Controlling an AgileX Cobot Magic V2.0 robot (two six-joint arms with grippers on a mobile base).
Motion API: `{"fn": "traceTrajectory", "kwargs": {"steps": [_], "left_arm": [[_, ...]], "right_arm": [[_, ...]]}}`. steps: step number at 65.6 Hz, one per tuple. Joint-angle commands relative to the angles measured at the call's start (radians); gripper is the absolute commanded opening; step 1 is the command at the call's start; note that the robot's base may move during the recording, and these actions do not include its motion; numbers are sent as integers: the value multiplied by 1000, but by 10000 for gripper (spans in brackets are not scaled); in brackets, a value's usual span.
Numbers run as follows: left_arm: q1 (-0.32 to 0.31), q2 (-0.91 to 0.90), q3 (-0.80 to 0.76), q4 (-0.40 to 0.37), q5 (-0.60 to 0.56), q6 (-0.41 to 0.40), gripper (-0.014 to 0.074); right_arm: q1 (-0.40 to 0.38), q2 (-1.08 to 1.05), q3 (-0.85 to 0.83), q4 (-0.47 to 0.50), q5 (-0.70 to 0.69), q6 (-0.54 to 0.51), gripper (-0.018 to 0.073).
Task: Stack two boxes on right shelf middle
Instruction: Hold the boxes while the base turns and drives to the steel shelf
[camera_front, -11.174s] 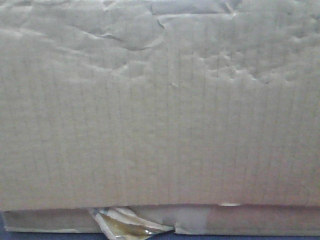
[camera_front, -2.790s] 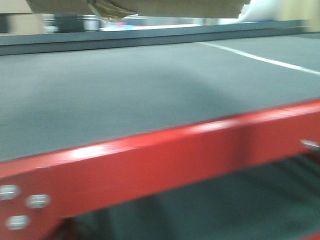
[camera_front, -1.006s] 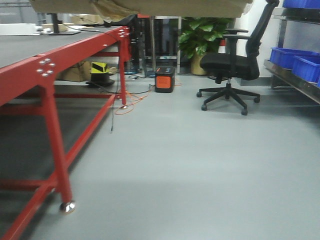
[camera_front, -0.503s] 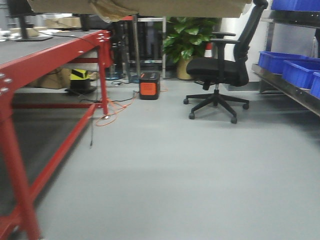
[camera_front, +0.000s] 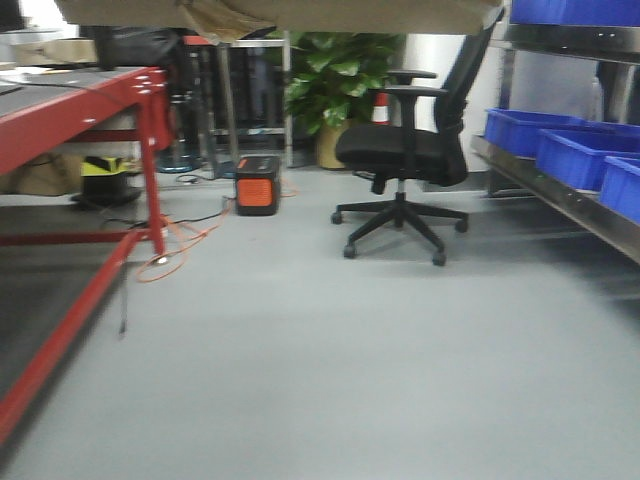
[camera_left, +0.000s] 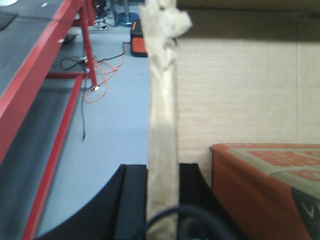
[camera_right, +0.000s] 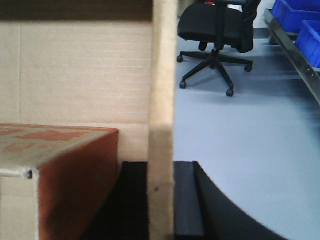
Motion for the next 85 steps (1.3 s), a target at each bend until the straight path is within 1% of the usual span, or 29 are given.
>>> {"fn": "traceTrajectory", "kwargs": {"steps": [1,85], "left_arm": [[0,-14,-13,42,-31,1,-111],[0,-14,-13,50,-31,1,-111]], "right_arm": [[-1,-17,-13,-33,-39,0,-151],[-1,-17,-13,-33,-39,0,-151]]}}
